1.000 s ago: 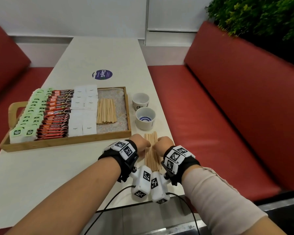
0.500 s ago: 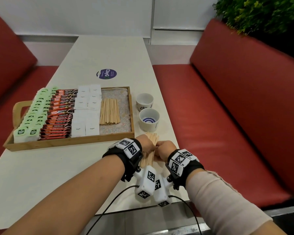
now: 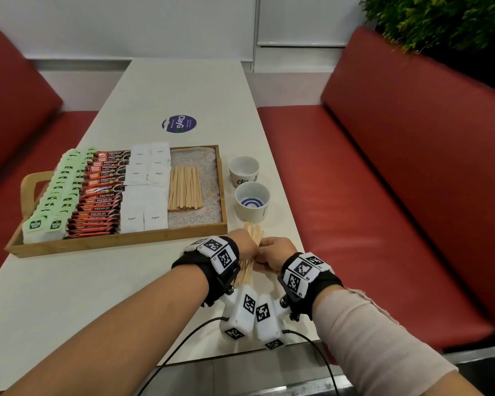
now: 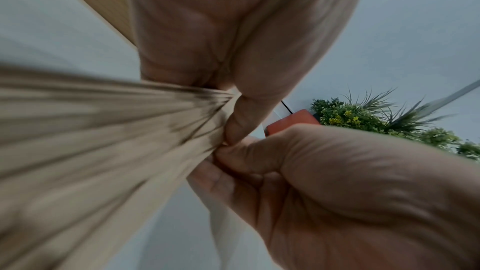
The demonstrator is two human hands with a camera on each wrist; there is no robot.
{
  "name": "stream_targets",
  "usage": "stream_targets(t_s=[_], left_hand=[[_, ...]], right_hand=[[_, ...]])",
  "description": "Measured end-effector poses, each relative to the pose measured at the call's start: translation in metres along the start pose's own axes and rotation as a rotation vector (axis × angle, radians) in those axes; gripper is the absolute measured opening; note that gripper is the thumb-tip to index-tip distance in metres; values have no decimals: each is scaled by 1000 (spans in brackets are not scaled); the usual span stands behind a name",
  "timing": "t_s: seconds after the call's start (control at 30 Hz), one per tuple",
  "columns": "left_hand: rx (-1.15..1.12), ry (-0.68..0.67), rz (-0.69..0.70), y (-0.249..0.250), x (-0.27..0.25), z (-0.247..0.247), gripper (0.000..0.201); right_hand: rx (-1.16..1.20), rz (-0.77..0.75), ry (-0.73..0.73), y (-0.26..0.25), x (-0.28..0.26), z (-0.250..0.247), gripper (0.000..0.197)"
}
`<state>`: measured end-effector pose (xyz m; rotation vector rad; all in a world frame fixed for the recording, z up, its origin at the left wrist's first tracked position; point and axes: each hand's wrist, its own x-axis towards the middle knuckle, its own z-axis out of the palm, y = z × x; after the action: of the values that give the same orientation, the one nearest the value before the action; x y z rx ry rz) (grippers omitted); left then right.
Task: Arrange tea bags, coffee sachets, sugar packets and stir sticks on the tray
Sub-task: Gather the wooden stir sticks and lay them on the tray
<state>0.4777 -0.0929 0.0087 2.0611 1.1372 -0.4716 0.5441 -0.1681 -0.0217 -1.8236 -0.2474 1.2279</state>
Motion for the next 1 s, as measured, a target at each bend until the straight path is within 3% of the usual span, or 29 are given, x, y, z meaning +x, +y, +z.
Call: stream_targets(t_s=[0.23,0.37,0.5,0.63,0.77,0.87,0.93,1.0], left_hand=[[-13,-2,9,-6,3,-2,34],[-100,23,8,-11,7,-4,14],[-180,36,38,-18,6,-4,17],[-291,66,149,-24,1,-10,23],[-455,143,316,-36,2,-14,50],[-588,229,416,-33,-19,-23,31],[-693,290,490,-31,-28,-26,23],[-781,338,562,-32,-32,-29,31]], right_hand=[[-39,-4,2,-8,-2,6,31],[-34,-7,-13,-12,-3,3,31],[-76,-27,-58,-18,-9,1,27],[-152,-85,-90,-29,-14,3,28],[-151,-158,-99,-48,-22,4,25],[-178,-281,-31,-66,-35,10,16],[-190,-400,-35,-75,-43,14,33],[-204,-530,-61,-82,-47,20,56]])
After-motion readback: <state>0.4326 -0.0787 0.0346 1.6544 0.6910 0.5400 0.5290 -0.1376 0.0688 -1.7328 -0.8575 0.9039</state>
